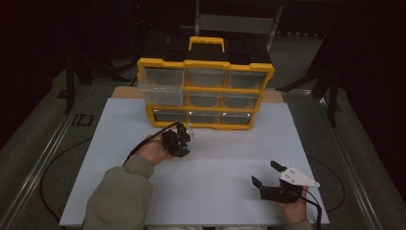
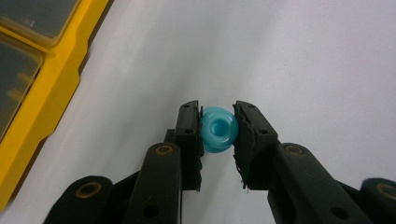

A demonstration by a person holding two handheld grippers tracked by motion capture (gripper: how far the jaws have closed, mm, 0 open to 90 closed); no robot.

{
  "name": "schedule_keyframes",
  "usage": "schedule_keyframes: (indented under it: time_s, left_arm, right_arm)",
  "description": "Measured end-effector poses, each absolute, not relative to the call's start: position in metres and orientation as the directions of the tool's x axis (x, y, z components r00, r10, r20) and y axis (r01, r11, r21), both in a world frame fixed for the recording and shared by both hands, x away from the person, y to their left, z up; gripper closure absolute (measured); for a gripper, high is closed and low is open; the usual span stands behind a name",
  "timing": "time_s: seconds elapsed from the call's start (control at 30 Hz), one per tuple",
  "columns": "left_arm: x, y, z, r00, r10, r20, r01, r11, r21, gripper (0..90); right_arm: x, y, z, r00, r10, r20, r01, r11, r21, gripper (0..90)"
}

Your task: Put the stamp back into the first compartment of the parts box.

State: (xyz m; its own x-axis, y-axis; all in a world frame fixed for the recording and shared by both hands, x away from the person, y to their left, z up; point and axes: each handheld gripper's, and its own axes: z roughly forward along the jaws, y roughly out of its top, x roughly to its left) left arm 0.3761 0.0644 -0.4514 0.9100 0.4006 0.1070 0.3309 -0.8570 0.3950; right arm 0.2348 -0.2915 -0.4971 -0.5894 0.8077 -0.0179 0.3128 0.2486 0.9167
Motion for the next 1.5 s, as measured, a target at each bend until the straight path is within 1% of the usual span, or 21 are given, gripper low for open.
schedule_keyframes:
  time_s: [1.5]
  left_arm:
    - [0.371,0.061,-0.43,0.934,0.345,0.098,0.279,-0.871,0.404,73.1]
  right_arm:
    - [0.235,-0.291,-0.497,-0.591,0.807,-0.017,0.315,0.25,0.916,9.0]
